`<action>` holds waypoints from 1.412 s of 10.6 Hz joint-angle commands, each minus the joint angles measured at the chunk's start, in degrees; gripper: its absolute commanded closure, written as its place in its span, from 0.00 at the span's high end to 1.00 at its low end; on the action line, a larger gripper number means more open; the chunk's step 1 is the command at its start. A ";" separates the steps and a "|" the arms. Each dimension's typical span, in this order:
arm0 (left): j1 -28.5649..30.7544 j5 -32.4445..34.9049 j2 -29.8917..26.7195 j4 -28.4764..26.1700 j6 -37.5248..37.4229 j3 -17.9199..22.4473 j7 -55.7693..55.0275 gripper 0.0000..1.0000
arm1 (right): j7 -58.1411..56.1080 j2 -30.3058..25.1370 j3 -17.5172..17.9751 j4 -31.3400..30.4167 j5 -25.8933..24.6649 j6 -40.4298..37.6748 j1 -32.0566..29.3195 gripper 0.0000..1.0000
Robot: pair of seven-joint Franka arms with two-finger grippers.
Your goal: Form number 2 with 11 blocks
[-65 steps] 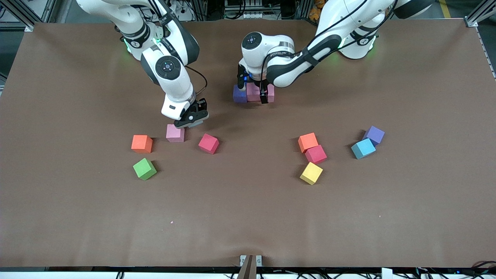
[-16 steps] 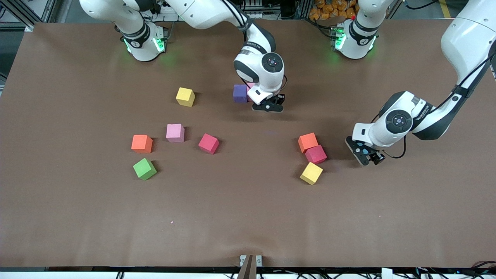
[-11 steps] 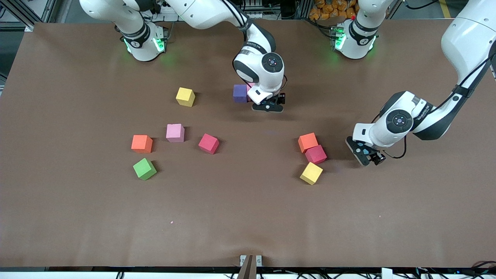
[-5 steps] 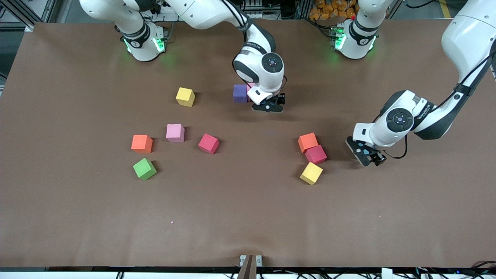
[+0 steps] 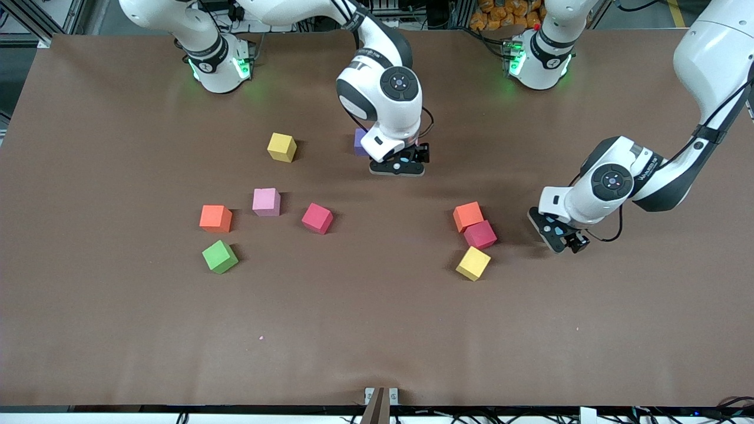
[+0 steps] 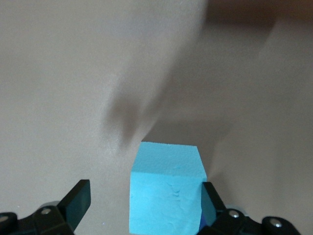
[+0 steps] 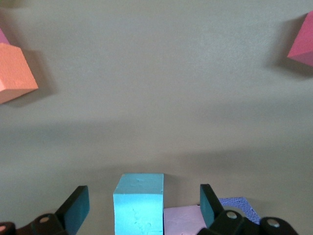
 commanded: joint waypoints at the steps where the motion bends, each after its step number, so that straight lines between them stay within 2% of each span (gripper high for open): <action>1: 0.87 -1.83 -1.50 -0.54 -0.89 -0.69 1.94 1.00 | -0.38 -1.82 0.32 -1.37 -0.28 -0.70 -0.99 1.00; 5: 0.87 -2.27 -1.41 -0.98 -0.89 -0.69 1.94 1.00 | -8.89 -3.58 0.23 -1.55 -0.37 -8.25 -9.32 1.00; 8: 0.87 -2.27 -0.71 -1.16 -0.89 -0.61 1.76 1.00 | -12.49 -3.85 0.05 -2.77 -1.25 -9.84 -15.48 1.00; 11: 0.78 -2.27 0.00 -1.25 -0.89 -0.60 1.59 1.00 | -21.27 -8.93 0.05 -12.06 -3.18 -7.40 -21.72 1.00; 13: 0.78 -2.27 0.17 -1.34 -0.81 -0.52 1.50 1.00 | -27.86 -12.79 0.05 -20.93 -3.27 -0.48 -24.45 1.00; 15: 0.78 -2.19 0.52 -1.42 -0.72 -0.43 1.67 1.00 | -36.02 -14.91 0.05 -26.93 -3.62 3.50 -28.05 1.00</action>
